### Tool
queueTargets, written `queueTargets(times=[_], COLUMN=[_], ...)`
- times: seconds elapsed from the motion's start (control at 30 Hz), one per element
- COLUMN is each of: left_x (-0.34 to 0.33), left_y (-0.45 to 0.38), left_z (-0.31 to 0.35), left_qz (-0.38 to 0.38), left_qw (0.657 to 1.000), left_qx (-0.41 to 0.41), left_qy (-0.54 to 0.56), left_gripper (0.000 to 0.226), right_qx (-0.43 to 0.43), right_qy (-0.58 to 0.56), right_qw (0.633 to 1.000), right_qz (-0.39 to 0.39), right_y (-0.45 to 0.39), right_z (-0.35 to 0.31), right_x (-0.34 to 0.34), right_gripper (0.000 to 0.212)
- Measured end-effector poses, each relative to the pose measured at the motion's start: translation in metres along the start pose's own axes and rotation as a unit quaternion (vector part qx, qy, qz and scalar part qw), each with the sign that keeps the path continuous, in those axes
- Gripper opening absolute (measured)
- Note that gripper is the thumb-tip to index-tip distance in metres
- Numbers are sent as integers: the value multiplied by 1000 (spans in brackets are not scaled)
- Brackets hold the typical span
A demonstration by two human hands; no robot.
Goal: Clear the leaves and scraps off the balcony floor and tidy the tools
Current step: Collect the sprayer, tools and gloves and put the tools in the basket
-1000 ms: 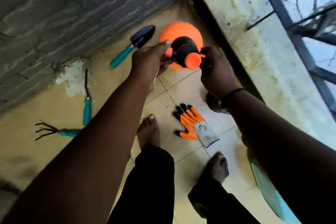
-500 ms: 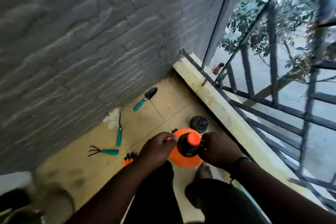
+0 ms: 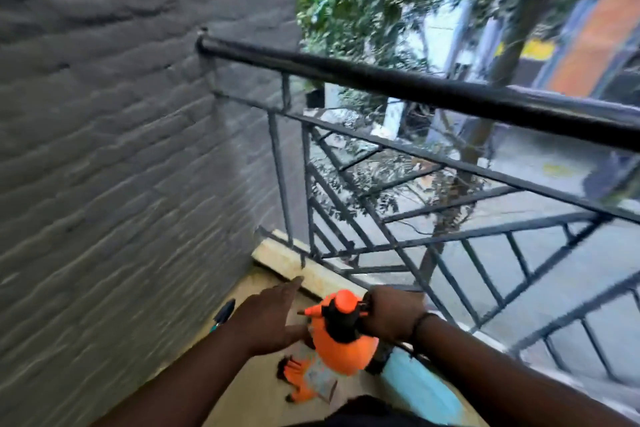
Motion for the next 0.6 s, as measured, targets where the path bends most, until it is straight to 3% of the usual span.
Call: queueTargets(times=[0.13, 0.2, 0.33, 0.4, 0.5, 0.6], left_x=[-8, -12, -27, -37, -58, -90], left_y=[34, 43, 49, 50, 50, 56], left_z=[29, 59, 142, 199, 280, 383], left_qz=[-56, -69, -77, -72, -10, 36], left_qw=[997, 992, 978, 964, 928, 887], left_qx=[-32, -73, -149, -210, -298, -381], left_qy=[-40, -81, -128, -148, -225, -260], left_gripper=[136, 140, 125, 128, 99, 94], right_qx=[-101, -149, -234, -273, -330, -380], right_qy=[-70, -123, -187, -204, -235, -247], right_qw=[992, 980, 951, 936, 908, 884], right_qz=[24, 39, 70, 85, 107, 117], right_y=[79, 118, 200, 251, 327, 416], right_z=[31, 54, 99, 128, 178, 229], right_x=[-9, -22, -48, -64, -87, -109], right_gripper=[33, 35, 30, 19, 31, 18])
Point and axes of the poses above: each hand's wrist, its own y-axis away from the middle knuckle, its own x-axis out of the back of the hand, z = x × y, the point moved 10 cm from there along -y, towards the middle knuckle
